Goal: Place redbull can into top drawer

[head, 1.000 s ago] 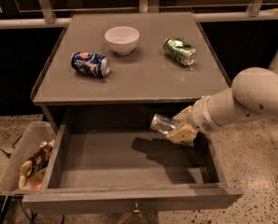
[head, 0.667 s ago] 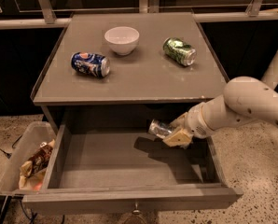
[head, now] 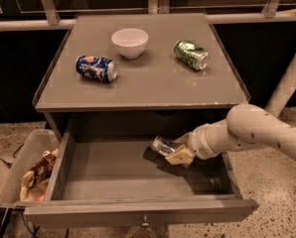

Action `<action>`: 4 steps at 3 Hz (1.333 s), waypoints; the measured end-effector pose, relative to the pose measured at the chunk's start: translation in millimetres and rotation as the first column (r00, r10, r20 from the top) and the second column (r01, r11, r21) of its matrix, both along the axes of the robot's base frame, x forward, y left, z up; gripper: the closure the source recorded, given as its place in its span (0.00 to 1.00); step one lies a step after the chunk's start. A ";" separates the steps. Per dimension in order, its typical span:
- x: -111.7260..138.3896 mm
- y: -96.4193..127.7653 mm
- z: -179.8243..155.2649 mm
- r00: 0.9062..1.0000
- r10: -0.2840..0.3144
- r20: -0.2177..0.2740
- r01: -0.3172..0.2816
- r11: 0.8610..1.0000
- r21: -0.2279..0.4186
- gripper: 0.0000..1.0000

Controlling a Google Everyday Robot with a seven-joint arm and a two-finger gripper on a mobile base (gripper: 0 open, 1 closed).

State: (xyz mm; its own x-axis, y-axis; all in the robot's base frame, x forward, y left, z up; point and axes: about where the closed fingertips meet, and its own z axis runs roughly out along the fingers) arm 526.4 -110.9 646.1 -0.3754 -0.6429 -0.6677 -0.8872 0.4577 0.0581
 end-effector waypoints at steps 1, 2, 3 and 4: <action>-10.9 19.9 -23.3 1.000 -0.014 0.015 0.014 1.000 0.024 1.00; -26.0 41.4 -45.5 1.000 -0.015 0.017 0.014 1.000 0.026 1.00; -27.0 42.3 -48.0 1.000 -0.018 0.019 0.017 1.000 0.025 0.82; -27.0 42.3 -48.0 1.000 -0.018 0.019 0.017 1.000 0.025 0.59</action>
Offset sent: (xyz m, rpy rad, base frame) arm -0.0439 0.0647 -0.0718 0.0275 -0.0205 -0.0211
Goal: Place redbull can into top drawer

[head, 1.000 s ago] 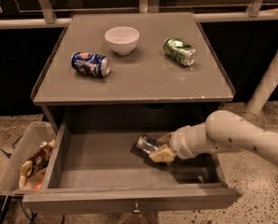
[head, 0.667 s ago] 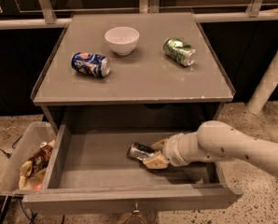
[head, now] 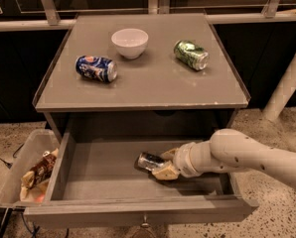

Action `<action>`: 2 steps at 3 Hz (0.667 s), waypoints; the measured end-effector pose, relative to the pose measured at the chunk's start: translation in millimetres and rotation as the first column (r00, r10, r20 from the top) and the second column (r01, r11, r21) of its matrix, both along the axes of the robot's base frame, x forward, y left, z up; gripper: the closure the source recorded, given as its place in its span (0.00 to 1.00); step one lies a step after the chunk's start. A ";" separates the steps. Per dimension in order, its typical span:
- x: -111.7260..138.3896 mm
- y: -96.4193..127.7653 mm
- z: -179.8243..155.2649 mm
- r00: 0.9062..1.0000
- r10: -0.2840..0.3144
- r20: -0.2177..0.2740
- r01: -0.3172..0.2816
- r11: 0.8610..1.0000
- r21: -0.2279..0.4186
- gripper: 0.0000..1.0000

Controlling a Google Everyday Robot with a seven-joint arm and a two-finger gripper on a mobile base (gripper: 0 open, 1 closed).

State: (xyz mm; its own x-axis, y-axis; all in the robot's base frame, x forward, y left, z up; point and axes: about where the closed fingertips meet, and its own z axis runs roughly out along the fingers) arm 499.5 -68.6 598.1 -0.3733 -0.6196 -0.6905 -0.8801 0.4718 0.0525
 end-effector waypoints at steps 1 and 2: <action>0.0 0.0 0.0 1.000 0.000 0.000 0.000 1.000 0.000 0.36; 0.0 0.0 0.0 1.000 0.000 0.000 0.000 1.000 0.000 0.13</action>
Offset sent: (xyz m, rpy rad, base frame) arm 0.0000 0.0000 0.0000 0.0000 0.0000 0.0000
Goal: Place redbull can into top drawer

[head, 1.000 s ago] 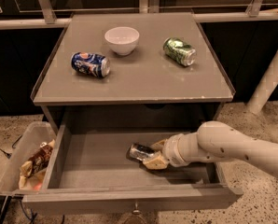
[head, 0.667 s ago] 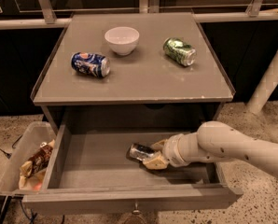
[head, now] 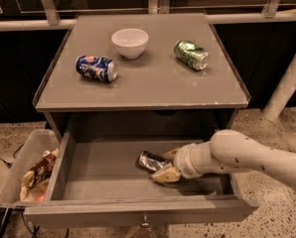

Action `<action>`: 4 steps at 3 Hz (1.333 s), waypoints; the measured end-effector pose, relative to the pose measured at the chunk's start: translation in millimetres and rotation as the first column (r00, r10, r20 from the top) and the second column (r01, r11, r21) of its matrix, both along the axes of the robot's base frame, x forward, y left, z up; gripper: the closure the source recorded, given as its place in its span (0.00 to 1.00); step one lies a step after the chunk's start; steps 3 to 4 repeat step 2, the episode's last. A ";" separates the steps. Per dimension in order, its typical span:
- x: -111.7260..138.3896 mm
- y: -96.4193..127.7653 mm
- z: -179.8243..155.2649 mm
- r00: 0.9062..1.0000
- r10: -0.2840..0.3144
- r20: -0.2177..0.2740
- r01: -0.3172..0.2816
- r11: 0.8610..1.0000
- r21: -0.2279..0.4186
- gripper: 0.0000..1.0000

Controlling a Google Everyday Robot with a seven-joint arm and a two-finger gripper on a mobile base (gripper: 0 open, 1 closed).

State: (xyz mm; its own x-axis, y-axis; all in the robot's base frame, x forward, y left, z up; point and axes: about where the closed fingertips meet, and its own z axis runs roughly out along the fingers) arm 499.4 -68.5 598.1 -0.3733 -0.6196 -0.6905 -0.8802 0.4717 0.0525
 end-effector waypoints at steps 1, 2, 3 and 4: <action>0.0 0.0 0.0 1.000 0.000 0.000 0.000 1.000 0.000 0.00; 0.0 0.0 0.0 1.000 0.000 0.000 0.000 1.000 0.000 0.00; 0.0 0.0 0.0 1.000 0.000 0.000 0.000 1.000 0.000 0.00; 0.0 0.0 0.0 1.000 0.000 0.000 0.000 1.000 0.000 0.00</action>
Offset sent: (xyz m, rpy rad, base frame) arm 0.0000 0.0000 0.0000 0.0000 0.0000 0.0000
